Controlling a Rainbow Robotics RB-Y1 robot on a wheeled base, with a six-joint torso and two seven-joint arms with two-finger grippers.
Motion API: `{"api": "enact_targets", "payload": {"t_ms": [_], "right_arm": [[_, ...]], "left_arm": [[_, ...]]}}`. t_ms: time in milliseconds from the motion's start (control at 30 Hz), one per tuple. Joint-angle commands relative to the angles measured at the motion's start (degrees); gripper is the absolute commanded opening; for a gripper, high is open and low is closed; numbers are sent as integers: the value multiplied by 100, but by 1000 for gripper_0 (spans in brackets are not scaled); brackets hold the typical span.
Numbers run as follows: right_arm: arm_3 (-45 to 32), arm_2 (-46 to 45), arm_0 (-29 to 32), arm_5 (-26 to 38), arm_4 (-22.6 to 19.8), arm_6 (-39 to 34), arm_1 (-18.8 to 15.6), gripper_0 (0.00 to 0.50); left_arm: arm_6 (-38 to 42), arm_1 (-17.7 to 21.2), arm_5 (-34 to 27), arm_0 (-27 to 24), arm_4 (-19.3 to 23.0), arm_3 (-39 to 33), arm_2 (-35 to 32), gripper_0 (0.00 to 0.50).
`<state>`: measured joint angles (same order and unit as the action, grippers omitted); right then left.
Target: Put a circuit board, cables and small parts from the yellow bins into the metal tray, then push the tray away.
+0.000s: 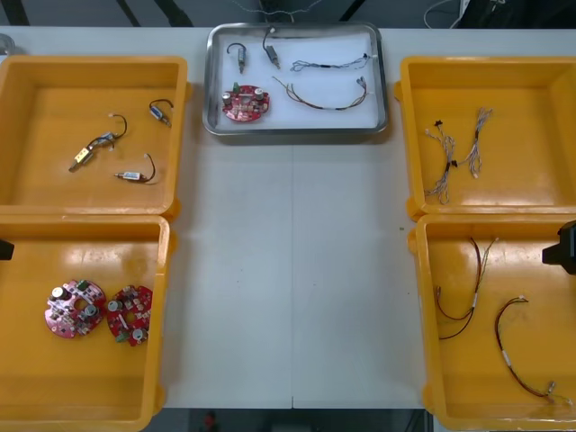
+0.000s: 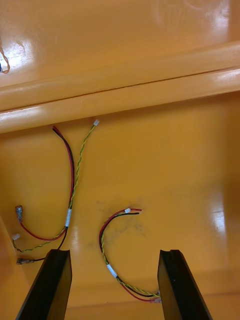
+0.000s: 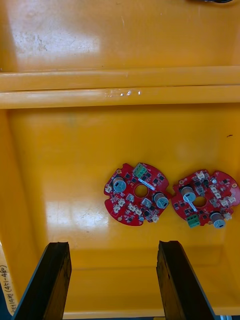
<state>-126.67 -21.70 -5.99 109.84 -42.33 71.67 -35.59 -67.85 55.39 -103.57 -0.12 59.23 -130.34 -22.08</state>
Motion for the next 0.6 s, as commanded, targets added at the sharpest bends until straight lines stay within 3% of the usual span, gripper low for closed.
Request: {"api": "enact_targets", "payload": {"t_ms": [33, 600], "right_arm": [[-42, -106, 98, 16, -47, 14, -185, 500], [-42, -106, 98, 16, -47, 14, -185, 500]], "left_arm": [[-194, 244, 56, 99, -52, -132, -94, 500], [-194, 244, 56, 99, -52, -132, -94, 500]]}}
